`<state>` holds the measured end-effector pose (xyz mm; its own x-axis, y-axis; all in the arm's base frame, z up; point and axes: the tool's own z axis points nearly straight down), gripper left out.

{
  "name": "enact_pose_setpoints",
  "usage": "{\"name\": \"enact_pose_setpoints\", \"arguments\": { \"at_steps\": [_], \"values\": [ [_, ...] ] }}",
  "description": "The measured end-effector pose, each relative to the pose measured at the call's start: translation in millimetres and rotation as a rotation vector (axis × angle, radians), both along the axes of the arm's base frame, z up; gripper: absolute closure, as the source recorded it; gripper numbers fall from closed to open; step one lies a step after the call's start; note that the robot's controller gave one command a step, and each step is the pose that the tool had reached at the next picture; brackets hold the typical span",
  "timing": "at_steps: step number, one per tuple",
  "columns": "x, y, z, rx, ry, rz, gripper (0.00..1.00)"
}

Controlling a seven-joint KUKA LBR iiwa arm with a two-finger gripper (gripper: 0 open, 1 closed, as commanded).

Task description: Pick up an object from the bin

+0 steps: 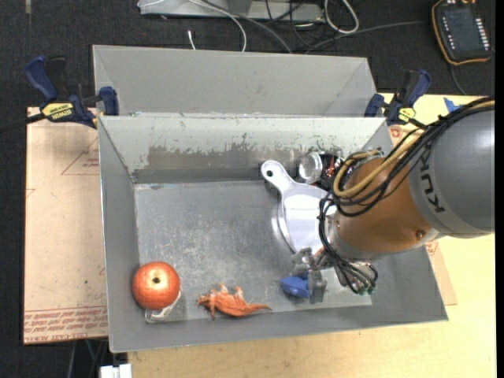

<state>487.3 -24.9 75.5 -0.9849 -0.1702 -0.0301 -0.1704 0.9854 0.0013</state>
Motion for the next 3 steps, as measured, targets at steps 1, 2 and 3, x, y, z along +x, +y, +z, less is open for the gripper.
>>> {"name": "enact_pose_setpoints", "arguments": {
  "at_steps": [1,2,3],
  "values": [
    [-0.9,0.5,14.7,0.001,0.003,0.0,1.0],
    [-1.8,1.0,52.6,0.001,0.007,-0.001,1.0],
    [0.0,0.8,86.7,0.001,0.0,-0.001,1.0]
  ]
}}
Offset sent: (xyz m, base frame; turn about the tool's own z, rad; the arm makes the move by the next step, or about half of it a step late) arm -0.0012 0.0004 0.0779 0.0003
